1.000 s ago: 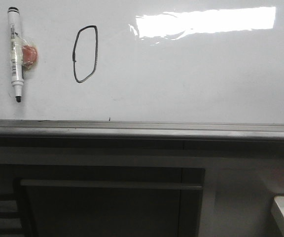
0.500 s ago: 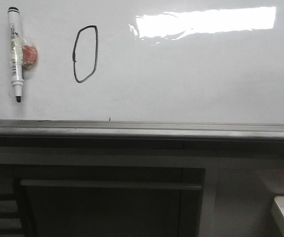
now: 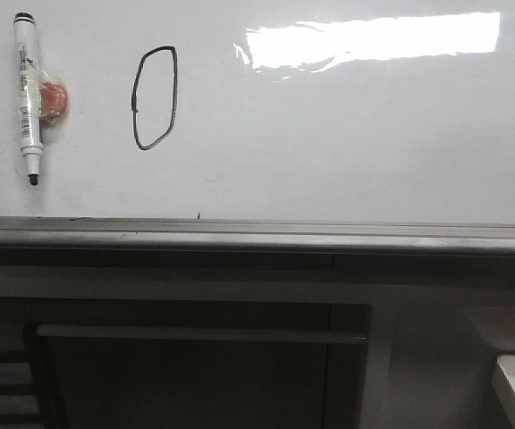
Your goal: Write number 0 on whiteboard
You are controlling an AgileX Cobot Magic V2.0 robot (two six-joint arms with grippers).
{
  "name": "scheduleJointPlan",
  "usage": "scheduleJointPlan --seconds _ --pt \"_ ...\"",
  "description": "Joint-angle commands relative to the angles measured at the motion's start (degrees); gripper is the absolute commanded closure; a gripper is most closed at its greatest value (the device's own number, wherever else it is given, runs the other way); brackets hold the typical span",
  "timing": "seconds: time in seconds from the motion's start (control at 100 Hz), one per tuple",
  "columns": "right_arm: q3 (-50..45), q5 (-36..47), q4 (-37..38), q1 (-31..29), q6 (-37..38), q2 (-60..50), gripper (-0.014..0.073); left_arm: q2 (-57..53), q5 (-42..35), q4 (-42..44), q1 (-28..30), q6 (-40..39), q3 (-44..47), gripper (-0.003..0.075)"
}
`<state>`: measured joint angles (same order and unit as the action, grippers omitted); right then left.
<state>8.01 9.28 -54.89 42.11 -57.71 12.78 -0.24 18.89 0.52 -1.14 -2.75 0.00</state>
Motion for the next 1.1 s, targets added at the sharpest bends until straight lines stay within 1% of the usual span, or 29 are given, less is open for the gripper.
scheduleJointPlan --seconds 0.0,0.03,0.06,0.1,0.15,0.16,0.22,0.24,0.33,0.36,0.43,0.47,0.62,0.86,1.0,1.09 --pt "1.35 4.36 2.70 0.00 0.16 0.42 0.0641 -1.54 -3.18 -0.52 0.26 -0.29 0.68 0.0741" --pt "1.35 4.36 4.99 -0.14 2.14 0.42 0.0640 -1.54 -3.18 -0.52 0.26 -0.29 0.68 0.0741" --pt "1.23 4.36 8.25 -0.44 7.00 0.42 0.0641 -1.54 -3.18 -0.52 0.26 -0.29 0.68 0.0741" --pt "1.23 4.36 14.55 -1.12 13.59 0.42 0.0641 -1.54 -3.18 -0.52 0.26 -0.29 0.68 0.0741" --pt "1.23 4.36 22.15 -2.18 23.61 0.42 0.0641 -1.54 -3.18 -0.52 0.26 -0.29 0.68 0.0741" --pt "1.23 4.36 24.35 -2.52 24.67 0.42 0.0641 -1.54 -3.18 -0.52 0.26 -0.29 0.68 0.0741" --pt "1.23 4.36 32.39 -3.99 33.48 0.42 0.0641 -1.54 -3.18 -0.52 0.26 -0.29 0.68 0.0741" --pt "1.23 4.36 35.14 -4.57 35.41 0.42 0.0641 -1.54 -3.18 -0.52 0.26 -0.29 0.68 0.0741" --pt "0.98 4.36 48.56 -7.49 49.26 0.42 0.0641 -1.54 -3.18 -0.52 0.26 -0.29 0.68 0.0741" --pt "0.84 4.36 51.69 -8.51 53.86 0.42 0.0641 -1.54 -3.18 -0.52 0.26 -0.29 0.68 0.0741" --pt "0.33 3.72 57.78 -11.23 60.55 0.42 0.0641 -1.54 -3.18 -0.52 0.26 -0.29 0.68 0.0741" --pt "0.09 3.07 59.13 -12.90 61.96 0.08 0.0641 -1.54 -3.18 -0.52 0.26 -0.29 0.68 0.0741" --pt "0.09 0.13 59.09 -19.14 61.96 -0.91 0.0641 -1.54 -3.18 -0.52 0.26 -0.29 0.68 0.0741" --pt "-0.31 -0.76 59.09 -31.81 61.96 -1.91 0.0641 -1.54 -3.18 -0.52 0.26 -0.29 0.68 0.0741" --pt "-1.78 -1.57 59.09 -38.94 61.96 -4.27 0.0641 -1.54 -3.18 -0.52 0.26 -0.29 0.68 0.0741" --pt "-3.25 -1.69 59.09 -42.47 61.96 -6.13 0.0641 -1.54 -3.18 -0.52 0.26 -0.29 0.68 0.0741"
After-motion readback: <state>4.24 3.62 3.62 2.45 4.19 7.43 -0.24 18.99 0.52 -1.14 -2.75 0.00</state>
